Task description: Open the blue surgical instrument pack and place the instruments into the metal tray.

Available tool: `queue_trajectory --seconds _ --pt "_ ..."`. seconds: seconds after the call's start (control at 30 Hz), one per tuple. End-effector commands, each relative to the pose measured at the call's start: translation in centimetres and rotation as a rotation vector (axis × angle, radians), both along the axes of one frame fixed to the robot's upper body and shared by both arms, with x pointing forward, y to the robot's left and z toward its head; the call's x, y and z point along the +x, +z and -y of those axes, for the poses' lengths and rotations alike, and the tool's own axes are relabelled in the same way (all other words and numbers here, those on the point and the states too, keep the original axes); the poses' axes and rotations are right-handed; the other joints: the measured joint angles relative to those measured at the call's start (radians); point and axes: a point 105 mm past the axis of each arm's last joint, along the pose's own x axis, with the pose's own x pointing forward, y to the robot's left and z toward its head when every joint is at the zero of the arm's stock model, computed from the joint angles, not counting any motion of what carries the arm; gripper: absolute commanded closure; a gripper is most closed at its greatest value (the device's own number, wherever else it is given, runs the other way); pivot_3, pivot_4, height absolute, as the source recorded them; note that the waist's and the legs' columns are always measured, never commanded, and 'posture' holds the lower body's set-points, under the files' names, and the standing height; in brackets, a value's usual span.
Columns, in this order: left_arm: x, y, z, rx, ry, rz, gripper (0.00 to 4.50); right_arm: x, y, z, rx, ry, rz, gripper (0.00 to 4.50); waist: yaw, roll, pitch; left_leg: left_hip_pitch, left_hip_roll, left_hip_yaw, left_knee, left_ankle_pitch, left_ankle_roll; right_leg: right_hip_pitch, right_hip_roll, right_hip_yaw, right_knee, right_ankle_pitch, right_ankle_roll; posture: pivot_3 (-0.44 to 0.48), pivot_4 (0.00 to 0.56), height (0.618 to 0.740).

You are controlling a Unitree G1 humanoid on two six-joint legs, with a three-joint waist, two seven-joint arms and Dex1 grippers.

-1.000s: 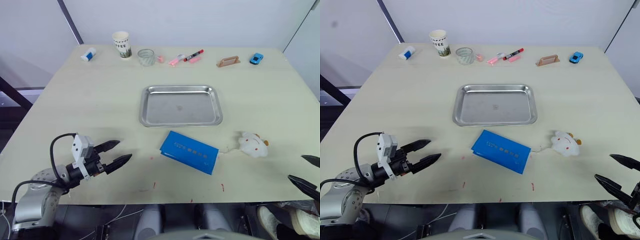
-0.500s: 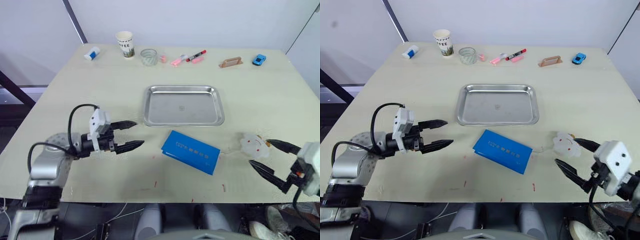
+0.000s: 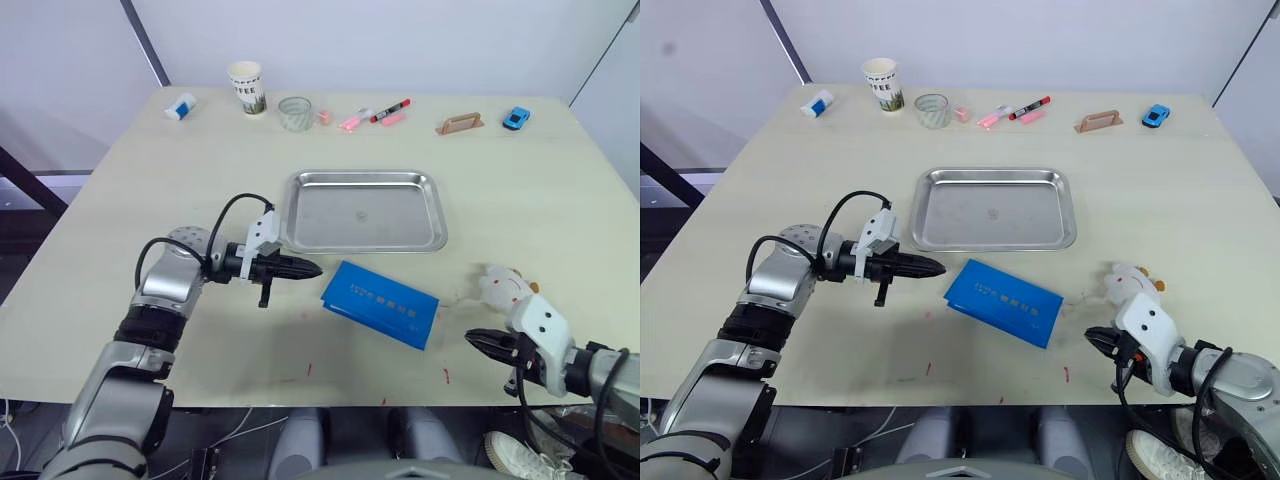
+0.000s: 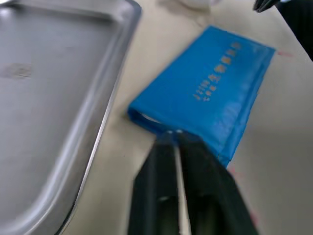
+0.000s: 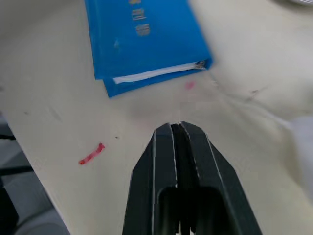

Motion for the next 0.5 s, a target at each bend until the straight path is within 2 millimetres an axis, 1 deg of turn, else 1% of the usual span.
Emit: queue_trajectory --seconds 0.03,0.23,0.5 --pt "0.6 0.4 0.7 0.039 -0.041 0.041 4.41 0.7 -0.4 -0.6 -0.046 0.018 0.012 4.50 0.002 0.000 0.000 0.000 0.000 0.000 0.000 0.000 0.000 0.000 0.000 0.000 0.000 0.000 0.000 0.000 0.150 0.740" --pt "0.9 0.0 1.5 0.071 -0.074 0.046 4.41 1.5 -1.2 -1.2 -0.089 0.044 -0.005 4.50 0.003 0.000 0.000 -0.001 0.000 0.000 0.001 0.000 0.000 0.000 0.000 0.000 0.000 0.000 0.000 0.000 0.150 0.740" --pt "0.2 -0.6 2.4 0.060 -0.110 0.033 4.41 2.7 -1.4 -2.9 -0.103 0.109 0.009 4.50 0.001 0.000 0.000 -0.001 0.000 -0.001 0.002 0.000 0.000 0.000 0.000 0.000 0.001 0.000 0.000 0.000 0.150 0.740"
